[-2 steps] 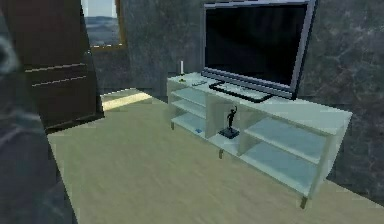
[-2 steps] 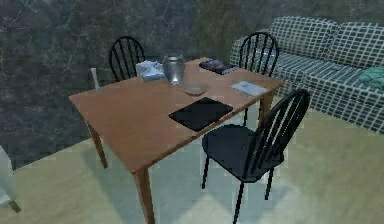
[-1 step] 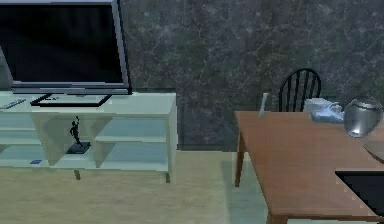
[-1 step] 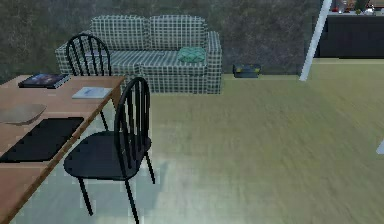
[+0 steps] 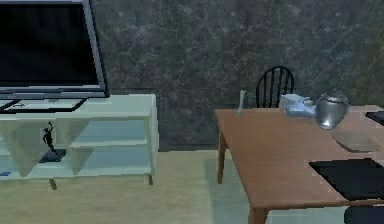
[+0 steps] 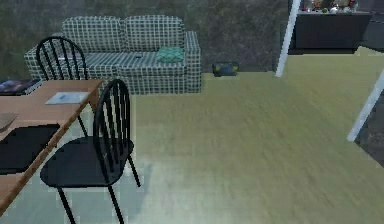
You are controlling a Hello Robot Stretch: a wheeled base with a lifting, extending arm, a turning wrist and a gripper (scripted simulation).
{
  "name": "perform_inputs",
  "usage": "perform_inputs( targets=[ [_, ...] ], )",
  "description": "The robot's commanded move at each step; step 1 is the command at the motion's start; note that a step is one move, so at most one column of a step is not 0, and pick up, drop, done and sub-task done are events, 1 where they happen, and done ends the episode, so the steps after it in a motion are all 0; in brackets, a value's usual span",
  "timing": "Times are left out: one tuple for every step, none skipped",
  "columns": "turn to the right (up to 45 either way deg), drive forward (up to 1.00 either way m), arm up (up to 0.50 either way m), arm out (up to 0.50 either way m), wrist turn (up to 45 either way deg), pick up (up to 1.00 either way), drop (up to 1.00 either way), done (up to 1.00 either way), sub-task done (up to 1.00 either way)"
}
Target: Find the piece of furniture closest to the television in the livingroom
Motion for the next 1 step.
perform_inputs(
  targets=[
    [0.0,0.40,0.00,0.00,0.0,0.00,0.00,0.00,0.00]
  ],
)
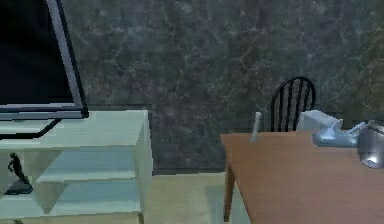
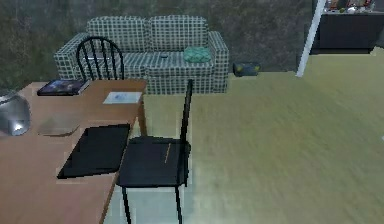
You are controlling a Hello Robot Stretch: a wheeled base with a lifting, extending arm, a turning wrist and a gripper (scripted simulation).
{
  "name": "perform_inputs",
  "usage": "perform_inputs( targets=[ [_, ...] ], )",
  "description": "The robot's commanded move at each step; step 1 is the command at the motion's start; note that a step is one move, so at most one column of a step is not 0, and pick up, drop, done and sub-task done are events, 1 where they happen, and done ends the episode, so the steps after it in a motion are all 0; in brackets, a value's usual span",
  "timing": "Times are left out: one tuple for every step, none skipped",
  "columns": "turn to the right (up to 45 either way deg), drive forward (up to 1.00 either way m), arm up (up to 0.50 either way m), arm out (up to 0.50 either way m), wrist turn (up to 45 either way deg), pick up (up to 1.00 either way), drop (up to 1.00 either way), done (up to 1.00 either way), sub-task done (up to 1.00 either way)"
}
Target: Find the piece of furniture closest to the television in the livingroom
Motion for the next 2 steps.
perform_inputs(
  targets=[
    [-6.0,0.00,0.00,0.00,0.0,0.00,0.00,0.00,0.00],
    [-3.0,0.00,0.00,0.00,0.0,0.00,0.00,0.00,0.00]
  ],
)
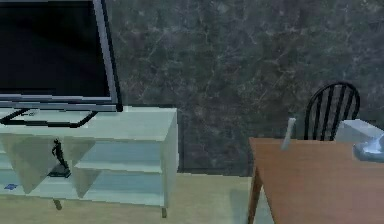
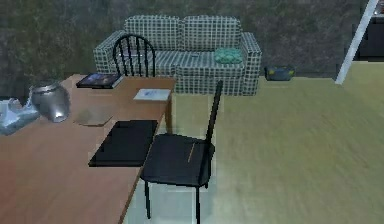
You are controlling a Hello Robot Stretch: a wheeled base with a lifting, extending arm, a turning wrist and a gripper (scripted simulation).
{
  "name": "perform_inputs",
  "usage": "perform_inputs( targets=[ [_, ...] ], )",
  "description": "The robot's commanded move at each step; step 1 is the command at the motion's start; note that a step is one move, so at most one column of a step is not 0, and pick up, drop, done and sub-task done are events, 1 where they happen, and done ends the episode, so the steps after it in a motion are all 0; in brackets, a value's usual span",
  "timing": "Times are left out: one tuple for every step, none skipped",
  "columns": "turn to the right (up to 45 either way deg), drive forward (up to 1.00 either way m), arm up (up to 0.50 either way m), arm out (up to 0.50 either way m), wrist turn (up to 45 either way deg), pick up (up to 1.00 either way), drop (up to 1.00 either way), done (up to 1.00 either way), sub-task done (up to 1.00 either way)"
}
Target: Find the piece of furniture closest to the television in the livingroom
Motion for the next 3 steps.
perform_inputs(
  targets=[
    [0.0,0.35,0.00,0.00,0.0,0.00,0.00,0.00,0.00],
    [-42.0,0.00,0.00,0.00,0.0,0.00,0.00,0.00,0.00],
    [0.0,0.00,0.00,0.00,0.0,0.00,0.00,1.00,0.00]
  ],
)
